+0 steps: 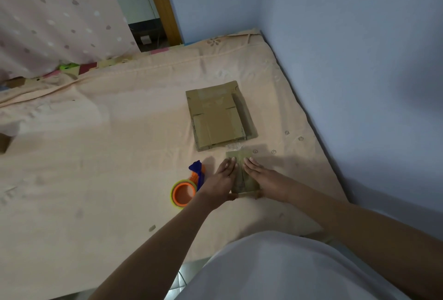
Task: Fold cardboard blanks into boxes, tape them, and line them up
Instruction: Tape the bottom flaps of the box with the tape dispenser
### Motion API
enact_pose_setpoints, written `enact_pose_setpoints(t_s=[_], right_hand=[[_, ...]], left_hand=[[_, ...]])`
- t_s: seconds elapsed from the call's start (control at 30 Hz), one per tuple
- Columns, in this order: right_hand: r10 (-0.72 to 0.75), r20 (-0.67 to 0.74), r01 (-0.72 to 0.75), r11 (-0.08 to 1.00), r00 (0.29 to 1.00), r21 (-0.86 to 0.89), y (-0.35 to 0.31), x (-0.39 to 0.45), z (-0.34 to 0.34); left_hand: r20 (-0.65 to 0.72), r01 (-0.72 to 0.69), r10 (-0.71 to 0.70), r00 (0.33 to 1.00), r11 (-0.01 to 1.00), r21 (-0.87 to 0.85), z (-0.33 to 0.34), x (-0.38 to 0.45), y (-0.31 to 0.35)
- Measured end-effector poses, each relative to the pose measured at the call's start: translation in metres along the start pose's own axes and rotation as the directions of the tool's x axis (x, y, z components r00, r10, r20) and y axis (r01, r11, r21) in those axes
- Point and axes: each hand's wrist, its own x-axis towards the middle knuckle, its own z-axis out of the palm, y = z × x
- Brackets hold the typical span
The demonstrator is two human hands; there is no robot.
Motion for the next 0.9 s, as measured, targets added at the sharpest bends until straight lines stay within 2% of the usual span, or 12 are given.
enact_pose_setpoints(t_s=[0.13, 0.4, 0.47, 0.57, 0.6, 0.67, 0.7, 0.73, 0.8, 0.9], right_hand=[[0.007, 0.021, -0.007, 1.000, 1.000, 0.023, 0.003, 0.003, -0.007], [0.002, -0.033, 0.000, 0.999, 0.999, 0.049, 0.000, 0.003, -0.001], [0.012, -0.050, -0.007, 0.994, 0.999, 0.112, 0.004, 0.002, 0.003], [0.121, -0.137, -0.065, 0.933, 0.983, 0.353, -0.003, 0.000, 0.008], [0.200, -0.192, -0.095, 0.888, 0.961, 0.450, -0.008, 0.000, 0.008], [0.390, -0.318, -0.128, 0.781, 0.864, 0.611, -0.019, 0.003, 0.007], [0.484, -0.319, -0.156, 0.713, 0.815, 0.684, -0.023, 0.006, 0.005], [0.556, -0.270, -0.198, 0.641, 0.786, 0.741, -0.027, 0.009, 0.001], [0.606, -0.124, -0.289, 0.537, 0.786, 0.793, -0.029, 0.014, -0.003], [0.608, -0.027, -0.314, 0.446, 0.793, 0.838, -0.030, 0.018, -0.009]], left_hand=[[0.009, -0.008, 0.008, 1.000, 1.000, 0.020, -0.005, 0.001, -0.002], [-0.017, 0.007, -0.007, 1.000, 0.999, 0.035, -0.001, 0.005, -0.002], [-0.011, 0.036, -0.037, 0.999, 0.998, -0.048, -0.001, 0.004, 0.001], [-0.034, 0.084, -0.097, 0.995, 0.961, -0.263, -0.005, 0.001, 0.003], [-0.057, 0.110, -0.138, 0.989, 0.929, -0.354, -0.007, 0.002, 0.005], [-0.107, 0.179, -0.258, 0.960, 0.862, -0.474, -0.013, 0.004, 0.008], [-0.147, 0.212, -0.333, 0.931, 0.824, -0.526, -0.016, 0.005, 0.009], [-0.167, 0.249, -0.420, 0.892, 0.766, -0.593, -0.015, 0.007, 0.009], [-0.130, 0.320, -0.581, 0.804, 0.605, -0.729, -0.011, 0.011, 0.008], [0.045, 0.384, -0.669, 0.742, 0.368, -0.847, -0.008, 0.013, 0.012]])
